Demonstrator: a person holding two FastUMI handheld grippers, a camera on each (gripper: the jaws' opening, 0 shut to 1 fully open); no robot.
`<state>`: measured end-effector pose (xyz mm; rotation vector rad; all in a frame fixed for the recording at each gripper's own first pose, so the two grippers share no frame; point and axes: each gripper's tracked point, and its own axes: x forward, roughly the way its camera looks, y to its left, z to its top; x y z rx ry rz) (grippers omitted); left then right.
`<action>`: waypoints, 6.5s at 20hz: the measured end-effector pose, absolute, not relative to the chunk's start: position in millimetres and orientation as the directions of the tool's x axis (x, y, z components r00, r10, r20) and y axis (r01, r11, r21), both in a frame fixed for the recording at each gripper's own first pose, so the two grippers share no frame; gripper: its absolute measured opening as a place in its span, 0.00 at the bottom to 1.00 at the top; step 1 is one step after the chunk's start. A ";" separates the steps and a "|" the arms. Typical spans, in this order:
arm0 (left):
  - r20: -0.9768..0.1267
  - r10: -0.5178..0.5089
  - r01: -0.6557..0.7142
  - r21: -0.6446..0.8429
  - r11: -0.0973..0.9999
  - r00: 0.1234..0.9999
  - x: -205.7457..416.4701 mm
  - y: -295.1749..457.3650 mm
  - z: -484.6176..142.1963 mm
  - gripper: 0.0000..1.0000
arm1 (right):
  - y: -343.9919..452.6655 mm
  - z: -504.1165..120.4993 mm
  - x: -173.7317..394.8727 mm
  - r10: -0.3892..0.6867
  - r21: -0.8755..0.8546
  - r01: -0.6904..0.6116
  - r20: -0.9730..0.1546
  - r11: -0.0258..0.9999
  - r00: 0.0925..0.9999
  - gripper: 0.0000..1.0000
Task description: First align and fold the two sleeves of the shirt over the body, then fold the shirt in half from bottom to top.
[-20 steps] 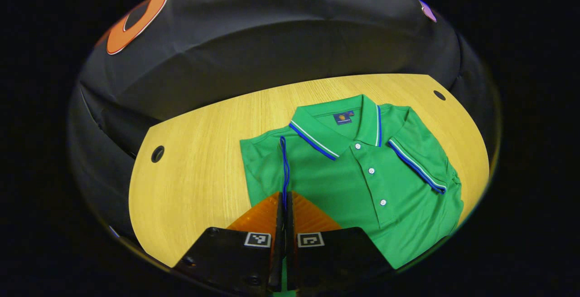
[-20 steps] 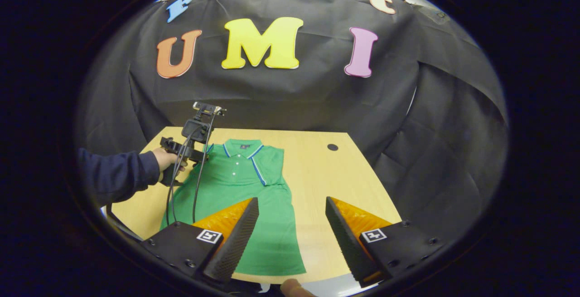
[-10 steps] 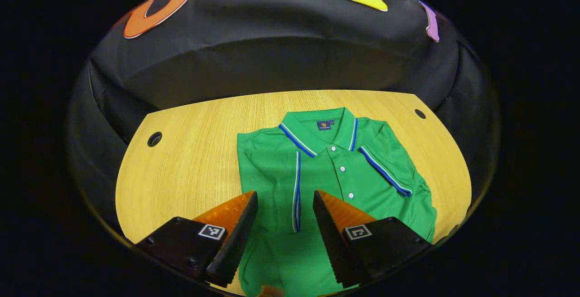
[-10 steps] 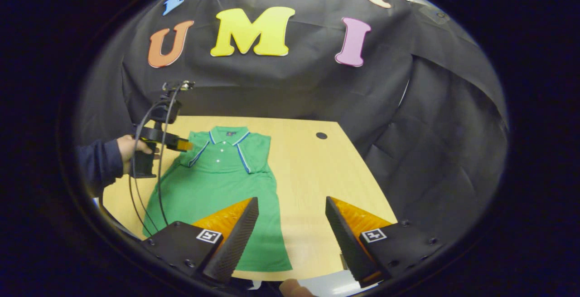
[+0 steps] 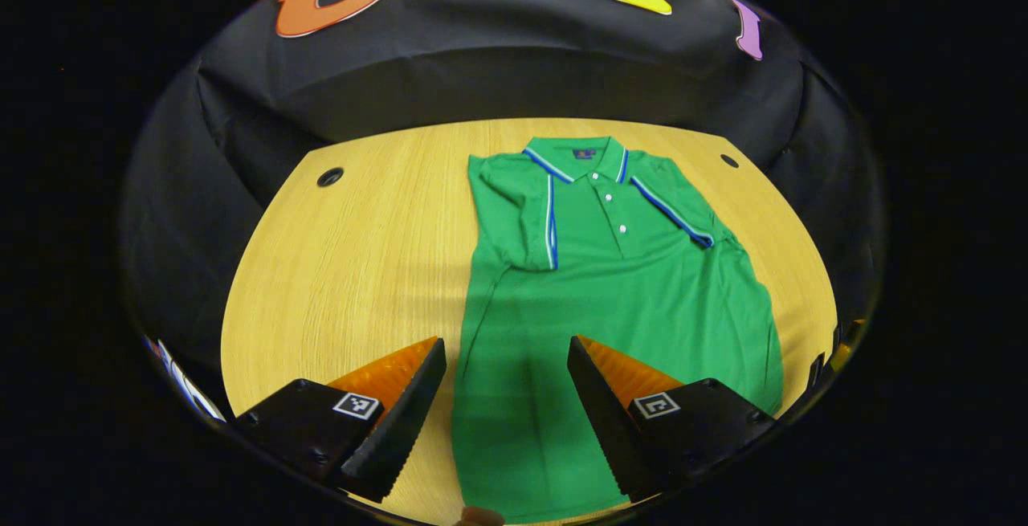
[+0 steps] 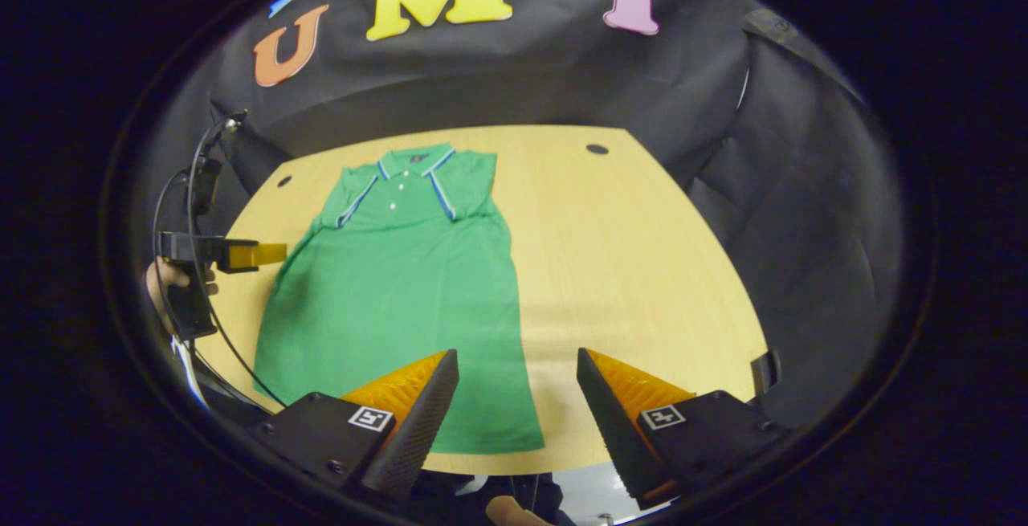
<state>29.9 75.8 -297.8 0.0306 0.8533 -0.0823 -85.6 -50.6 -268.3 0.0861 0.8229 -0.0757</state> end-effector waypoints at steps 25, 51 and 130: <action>-0.984 -0.048 -0.024 -0.053 0.998 0.171 -151.0 105.7 -376.1 0.99 | -41.1 -378.8 -125.5 -0.009 0.018 0.088 -0.956 0.996 0.295 0.93; -0.975 -0.084 0.048 -0.075 0.996 0.205 -140.4 62.4 -359.3 0.03 | -34.1 -359.4 -122.5 0.070 0.087 0.053 -0.961 0.995 0.266 0.01; -0.160 0.001 -0.002 -0.005 1.000 0.987 92.9 87.1 13.7 0.99 | 13.5 66.1 87.7 0.067 -0.004 -0.067 -0.065 0.998 0.996 0.98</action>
